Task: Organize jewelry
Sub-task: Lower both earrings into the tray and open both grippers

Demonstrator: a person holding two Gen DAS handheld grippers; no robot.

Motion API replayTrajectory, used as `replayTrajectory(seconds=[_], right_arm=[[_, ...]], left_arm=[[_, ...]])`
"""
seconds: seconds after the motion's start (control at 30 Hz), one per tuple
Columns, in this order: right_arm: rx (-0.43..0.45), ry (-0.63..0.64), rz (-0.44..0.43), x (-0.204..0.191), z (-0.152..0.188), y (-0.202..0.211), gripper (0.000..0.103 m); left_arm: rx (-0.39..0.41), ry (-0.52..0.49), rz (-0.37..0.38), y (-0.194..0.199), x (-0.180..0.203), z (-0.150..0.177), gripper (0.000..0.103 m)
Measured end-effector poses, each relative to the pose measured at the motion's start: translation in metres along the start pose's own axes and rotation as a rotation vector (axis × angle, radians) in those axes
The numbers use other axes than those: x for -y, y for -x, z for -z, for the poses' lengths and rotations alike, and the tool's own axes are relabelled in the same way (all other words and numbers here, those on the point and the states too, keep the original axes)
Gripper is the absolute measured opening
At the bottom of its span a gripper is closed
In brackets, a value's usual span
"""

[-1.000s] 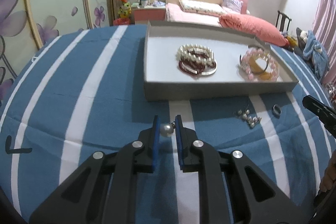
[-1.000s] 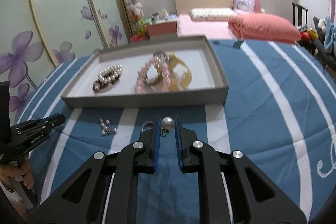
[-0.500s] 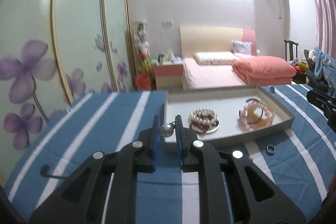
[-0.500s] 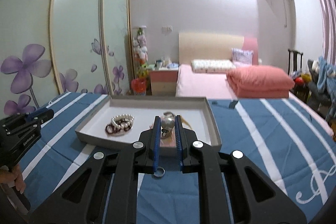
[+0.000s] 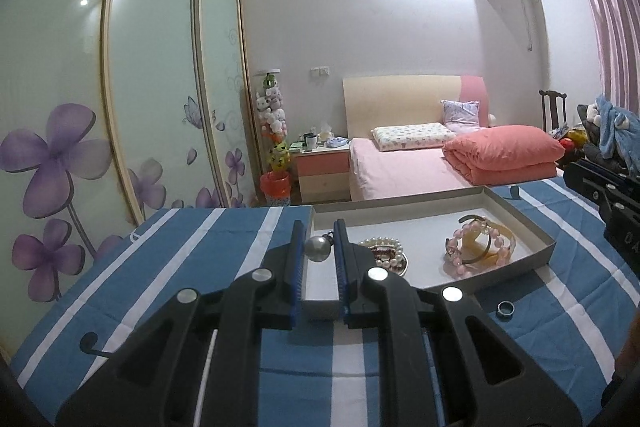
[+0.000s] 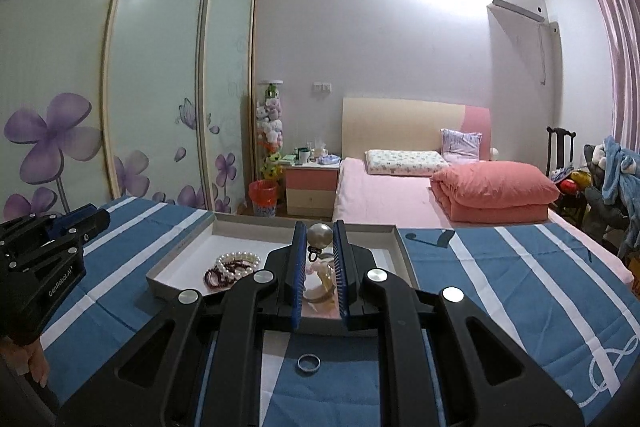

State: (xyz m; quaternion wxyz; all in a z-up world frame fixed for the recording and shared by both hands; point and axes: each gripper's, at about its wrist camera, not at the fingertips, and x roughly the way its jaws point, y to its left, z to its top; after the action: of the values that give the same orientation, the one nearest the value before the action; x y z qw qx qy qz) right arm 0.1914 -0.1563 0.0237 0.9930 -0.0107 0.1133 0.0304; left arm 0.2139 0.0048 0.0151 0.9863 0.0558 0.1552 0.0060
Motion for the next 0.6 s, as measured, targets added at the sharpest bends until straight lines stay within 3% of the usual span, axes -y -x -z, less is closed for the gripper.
replayTrajectory(seconds=[0.6], right_arm=[[0.064,-0.004,0.008,-0.002,-0.008,0.000,0.014]], left_arm=[[0.066,-0.001,0.031,-0.001,0.009,-0.016,0.015]])
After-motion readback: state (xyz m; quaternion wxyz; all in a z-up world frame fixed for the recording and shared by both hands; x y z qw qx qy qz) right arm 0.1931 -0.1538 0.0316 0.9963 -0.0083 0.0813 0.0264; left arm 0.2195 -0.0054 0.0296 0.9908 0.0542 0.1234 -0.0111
